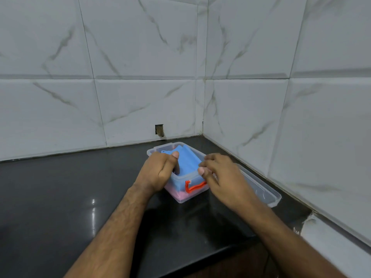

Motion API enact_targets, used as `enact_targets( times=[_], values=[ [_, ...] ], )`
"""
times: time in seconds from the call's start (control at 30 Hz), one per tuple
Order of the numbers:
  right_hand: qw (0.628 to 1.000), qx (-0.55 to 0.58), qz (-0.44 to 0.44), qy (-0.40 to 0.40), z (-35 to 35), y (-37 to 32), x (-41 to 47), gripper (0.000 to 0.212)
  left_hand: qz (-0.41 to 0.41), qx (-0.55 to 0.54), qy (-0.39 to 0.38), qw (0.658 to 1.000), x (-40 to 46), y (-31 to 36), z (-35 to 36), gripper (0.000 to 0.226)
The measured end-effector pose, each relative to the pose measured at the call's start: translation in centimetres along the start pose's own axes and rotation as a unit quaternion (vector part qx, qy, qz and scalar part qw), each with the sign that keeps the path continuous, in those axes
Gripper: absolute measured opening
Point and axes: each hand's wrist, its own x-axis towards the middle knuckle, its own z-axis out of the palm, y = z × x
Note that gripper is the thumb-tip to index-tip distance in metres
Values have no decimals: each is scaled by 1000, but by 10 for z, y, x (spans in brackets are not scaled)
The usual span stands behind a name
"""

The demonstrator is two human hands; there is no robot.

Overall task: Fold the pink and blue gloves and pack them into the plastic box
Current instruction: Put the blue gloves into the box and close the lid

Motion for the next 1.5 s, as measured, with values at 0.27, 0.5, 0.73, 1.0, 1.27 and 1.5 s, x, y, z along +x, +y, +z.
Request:
enact_targets(
  times=[0.27,0.5,0.73,1.0,1.27,1.5],
  values=[
    [997,-64,-14,-49,15,-14,-14,46,-41,-119,48,991,1,-11,6,72],
    [999,-20,-10,-34,36,-21,-2,49,30,-48,124,991,6,-12,3,69],
    [994,110,-4,-24,60,-36,18,60,16,33,221,975,6,-15,-3,69],
    [963,248,-93,52,56,-48,11,50,-29,17,252,967,7,-27,-8,72],
    [983,179,0,38,56,-27,11,42,-63,-109,239,963,5,-39,-23,69],
    [978,156,-139,10,53,-46,-4,42,-98,85,256,958,8,-33,-39,75]
  ],
)
